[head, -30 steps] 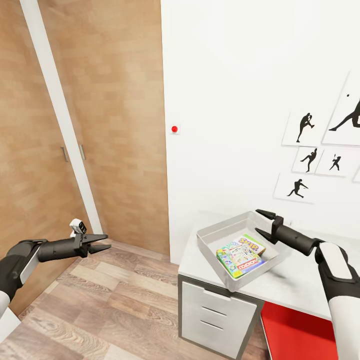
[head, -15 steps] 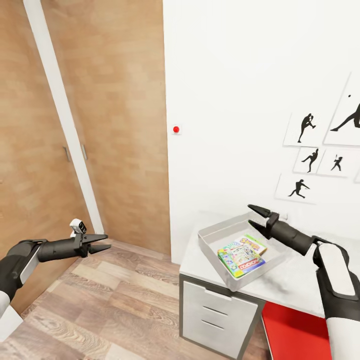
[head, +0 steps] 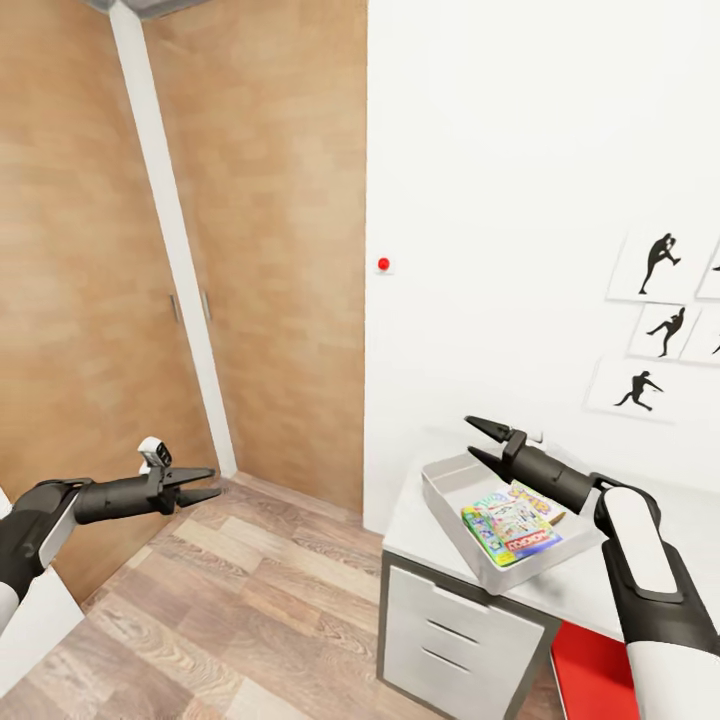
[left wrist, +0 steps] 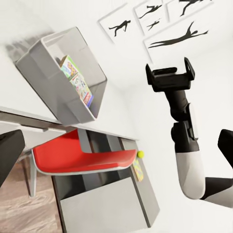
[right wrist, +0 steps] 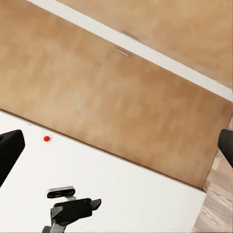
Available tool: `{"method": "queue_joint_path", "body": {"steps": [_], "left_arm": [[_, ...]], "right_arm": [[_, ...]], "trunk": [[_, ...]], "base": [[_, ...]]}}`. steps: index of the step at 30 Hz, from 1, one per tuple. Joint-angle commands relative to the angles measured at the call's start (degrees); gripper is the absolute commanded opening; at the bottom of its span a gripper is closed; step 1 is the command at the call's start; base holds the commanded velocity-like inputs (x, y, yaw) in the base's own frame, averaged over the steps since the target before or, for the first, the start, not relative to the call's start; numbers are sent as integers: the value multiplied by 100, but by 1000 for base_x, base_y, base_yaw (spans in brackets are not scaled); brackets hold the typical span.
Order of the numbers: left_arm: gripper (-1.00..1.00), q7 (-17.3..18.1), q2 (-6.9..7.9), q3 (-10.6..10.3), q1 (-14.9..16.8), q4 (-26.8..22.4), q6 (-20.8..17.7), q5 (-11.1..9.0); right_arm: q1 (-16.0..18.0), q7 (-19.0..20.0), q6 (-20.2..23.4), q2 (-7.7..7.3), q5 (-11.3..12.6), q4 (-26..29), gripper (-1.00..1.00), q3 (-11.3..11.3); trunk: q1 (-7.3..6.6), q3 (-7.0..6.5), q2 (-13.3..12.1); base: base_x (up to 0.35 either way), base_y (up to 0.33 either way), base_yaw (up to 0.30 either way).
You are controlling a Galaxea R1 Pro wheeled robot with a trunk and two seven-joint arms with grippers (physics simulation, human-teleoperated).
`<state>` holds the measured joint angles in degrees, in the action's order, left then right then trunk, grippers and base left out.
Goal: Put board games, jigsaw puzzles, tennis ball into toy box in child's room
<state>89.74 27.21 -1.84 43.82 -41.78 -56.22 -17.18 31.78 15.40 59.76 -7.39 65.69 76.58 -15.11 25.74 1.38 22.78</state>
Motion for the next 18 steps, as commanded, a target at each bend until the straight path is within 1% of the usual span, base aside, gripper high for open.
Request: {"method": "queue_joint_path", "body": {"steps": [1,4,5,10,11,17,18], "left_arm": [[100,26,6,-15,7,3,-62,-9],[100,26,13,-6,8,4,-65,-22],[100,26,14,-4,8,4,-68,-28],[100,26,9,0,6,4,-71,-36],[100,26,7,0,5,4,-72,-38],[100,26,4,0,5,4,-73,-39],[100,26,4,2,6,4,-73,-40]], "right_arm": [[5,57,24,6,-60,0,100,14],[5,49,24,37,-61,-1,100,79],[4,42,24,72,-63,-5,100,129],[4,27,24,165,-73,-10,100,234],[4,23,24,212,-79,-19,100,271],[4,17,24,342,-97,-44,100,334],[1,15,24,395,-103,-52,100,343]], "trunk": [[4,7,13],[4,-12,13],[4,-19,13],[4,-51,13],[4,-58,13],[4,-97,13],[4,-103,13]], "base": [[-1,0,211],[-1,0,212],[0,0,213],[0,0,215],[0,0,221],[0,0,225],[0,0,228]]}}
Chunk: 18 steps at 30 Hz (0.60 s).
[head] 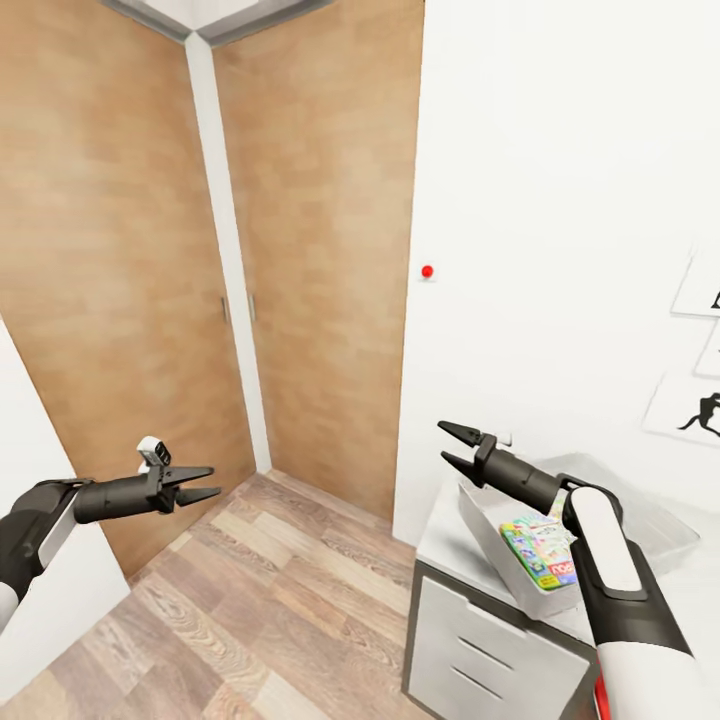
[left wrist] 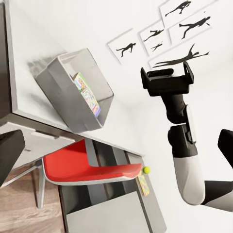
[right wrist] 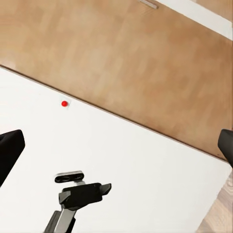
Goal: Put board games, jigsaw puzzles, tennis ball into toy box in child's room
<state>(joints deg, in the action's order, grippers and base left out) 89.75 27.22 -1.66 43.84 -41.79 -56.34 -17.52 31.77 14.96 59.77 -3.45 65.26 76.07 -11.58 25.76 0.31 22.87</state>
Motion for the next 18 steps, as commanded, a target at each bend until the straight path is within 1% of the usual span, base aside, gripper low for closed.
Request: {"method": "queue_joint_path", "body": {"steps": [1,3,8,15,16,18], "left_arm": [[100,25,3,-18,6,4,-61,-5],[100,25,3,-18,5,4,-61,-5],[100,25,2,-18,4,4,-58,-6],[100,25,3,-12,7,4,-55,1],[100,25,3,-12,5,4,-54,2],[100,25,3,-11,5,4,-53,2]], "right_arm": [[1,58,23,30,-63,-5,100,-6],[-13,53,23,117,-74,-13,100,2],[-117,42,23,230,-102,-19,100,56],[-266,26,2,281,-120,-28,100,306],[-298,22,-7,287,-126,-29,100,383],[-319,20,-14,292,-131,-30,100,452]], "trunk": [[3,-3,5],[3,-16,5],[3,-49,5],[3,-94,5],[3,-101,5],[3,-114,5]], "base": [[0,0,229],[0,0,229],[0,0,230],[0,0,233],[0,0,235],[0,0,235]]}}
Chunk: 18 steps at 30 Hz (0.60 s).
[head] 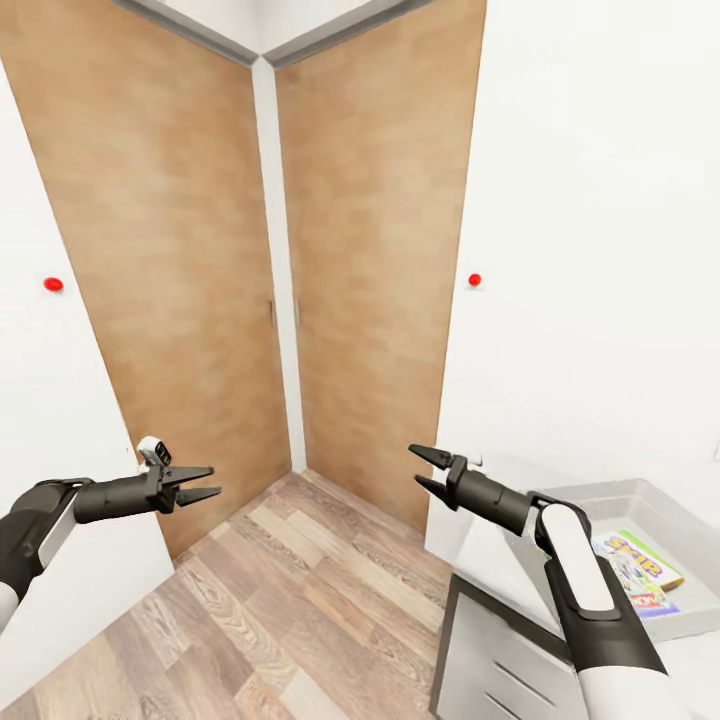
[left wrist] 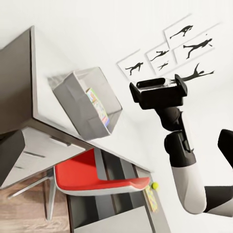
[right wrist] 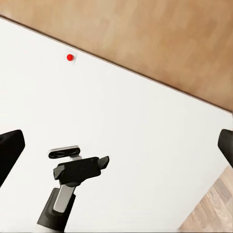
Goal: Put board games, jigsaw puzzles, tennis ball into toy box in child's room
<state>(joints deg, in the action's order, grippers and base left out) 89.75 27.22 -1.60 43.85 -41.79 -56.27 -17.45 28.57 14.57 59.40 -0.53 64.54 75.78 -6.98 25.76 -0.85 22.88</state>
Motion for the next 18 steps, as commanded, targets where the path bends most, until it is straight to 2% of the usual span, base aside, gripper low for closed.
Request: {"method": "queue_joint_path", "body": {"steps": [1,7,14,18], "left_arm": [[100,25,3,-17,3,4,-61,-5],[100,25,5,-16,2,4,-60,2],[100,25,0,-21,5,4,-60,5],[100,25,-3,-25,7,4,-60,5]], "right_arm": [[-6,58,20,2,-62,-2,100,22],[-28,56,-42,10,-65,-75,100,150],[-35,54,-372,8,-54,-159,100,460],[-38,69,-441,-3,-53,-169,100,538]], "trunk": [[2,-4,4],[2,-42,4],[2,-75,4],[2,-82,4]], "base": [[0,0,235],[0,0,237],[0,0,243],[0,0,127]]}}
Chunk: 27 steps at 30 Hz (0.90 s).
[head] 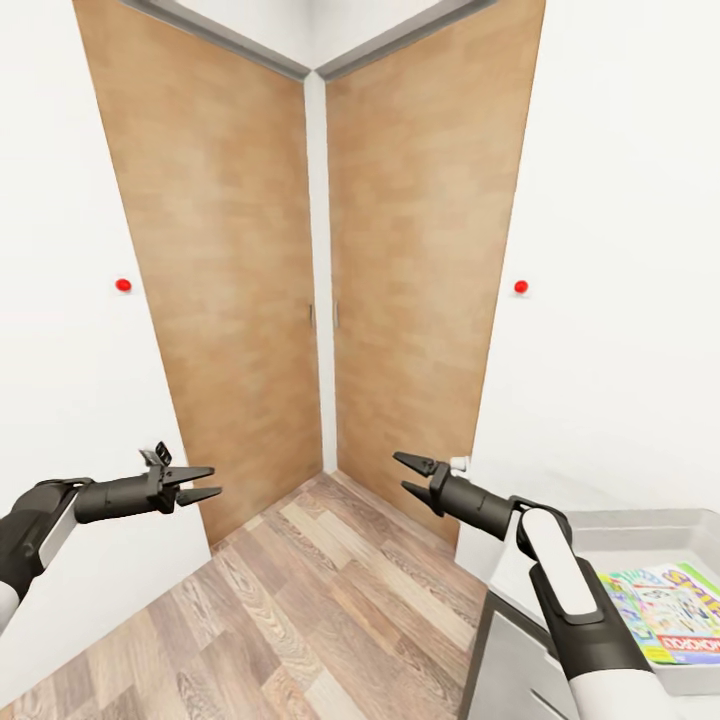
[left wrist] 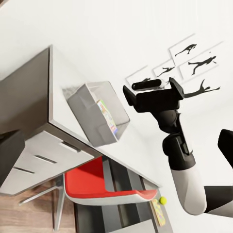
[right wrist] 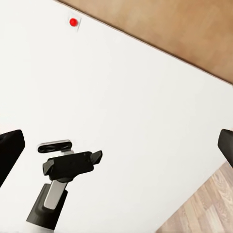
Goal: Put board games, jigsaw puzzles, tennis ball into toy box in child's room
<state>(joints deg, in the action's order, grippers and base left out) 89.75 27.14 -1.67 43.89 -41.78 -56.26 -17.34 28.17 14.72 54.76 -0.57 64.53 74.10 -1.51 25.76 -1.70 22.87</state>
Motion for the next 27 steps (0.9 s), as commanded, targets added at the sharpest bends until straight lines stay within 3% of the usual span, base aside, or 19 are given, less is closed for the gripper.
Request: {"method": "queue_joint_path", "body": {"steps": [1,20,27], "left_arm": [[100,25,4,-19,4,3,-61,-6],[100,25,2,-26,1,3,-62,6],[100,25,2,-26,-1,3,-67,10]], "right_arm": [[1,57,13,-2,-53,-3,100,2],[-4,58,-136,-43,-44,-272,100,22],[-4,44,-189,-23,-52,-299,100,20]], "trunk": [[2,2,4],[2,-1,4],[2,-4,4]], "base": [[0,0,70],[0,0,11],[0,0,156]]}}
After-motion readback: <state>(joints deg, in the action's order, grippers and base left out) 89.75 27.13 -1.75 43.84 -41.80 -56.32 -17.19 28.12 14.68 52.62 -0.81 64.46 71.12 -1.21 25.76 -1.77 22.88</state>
